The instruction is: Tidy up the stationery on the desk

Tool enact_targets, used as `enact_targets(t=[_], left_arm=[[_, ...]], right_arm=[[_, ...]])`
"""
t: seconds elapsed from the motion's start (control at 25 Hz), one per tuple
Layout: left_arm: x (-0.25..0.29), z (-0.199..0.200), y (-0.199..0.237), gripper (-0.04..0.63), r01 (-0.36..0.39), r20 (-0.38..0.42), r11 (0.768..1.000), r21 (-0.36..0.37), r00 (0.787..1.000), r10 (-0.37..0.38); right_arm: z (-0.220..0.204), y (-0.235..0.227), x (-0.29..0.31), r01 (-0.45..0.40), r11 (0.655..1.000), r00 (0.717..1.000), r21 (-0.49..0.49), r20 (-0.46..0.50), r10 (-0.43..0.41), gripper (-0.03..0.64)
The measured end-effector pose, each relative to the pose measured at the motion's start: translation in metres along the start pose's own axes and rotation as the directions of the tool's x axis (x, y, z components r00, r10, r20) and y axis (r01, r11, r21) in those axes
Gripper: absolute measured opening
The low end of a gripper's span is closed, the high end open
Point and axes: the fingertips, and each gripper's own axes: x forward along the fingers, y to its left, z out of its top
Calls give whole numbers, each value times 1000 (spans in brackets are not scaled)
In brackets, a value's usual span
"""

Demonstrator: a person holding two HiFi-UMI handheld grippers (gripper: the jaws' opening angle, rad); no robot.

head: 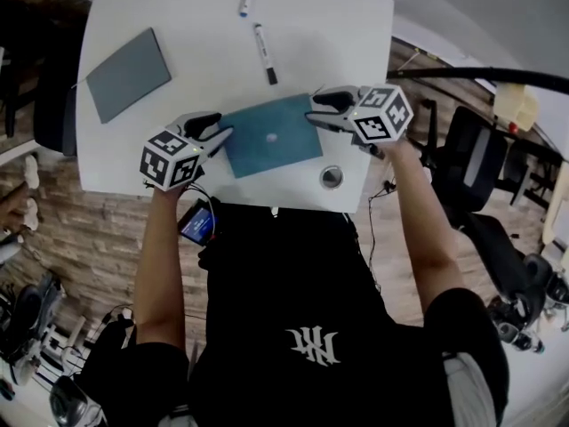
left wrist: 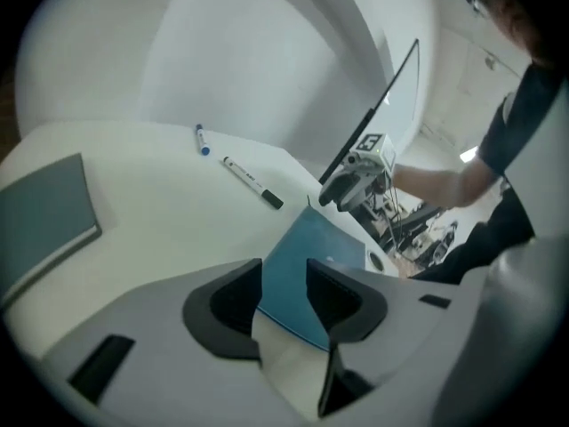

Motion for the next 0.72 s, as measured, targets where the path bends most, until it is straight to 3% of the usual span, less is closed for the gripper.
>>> enact_targets(t=[0.08,0.32,0.6,0.72], left_arm=[[-5,-4,-1,158,20,22,996,-88,1000,-18],[-8,-27,-1,141,26,-25,974,-224,999,-33],[-1,-49,-16,143,40,-77,963,-265,995,-63],[3,-54,-19,143,40,-88,960,-278,994,-67]], right_arm=[[-6,0,-1,-5,995,1000,99,24,2,209],[-33,-3,0,26,956,998,291,41,-40,199],[-49,2,3,19,931,997,364,64,-45,167],[-52,3,6,26,931,997,365,53,-48,122]])
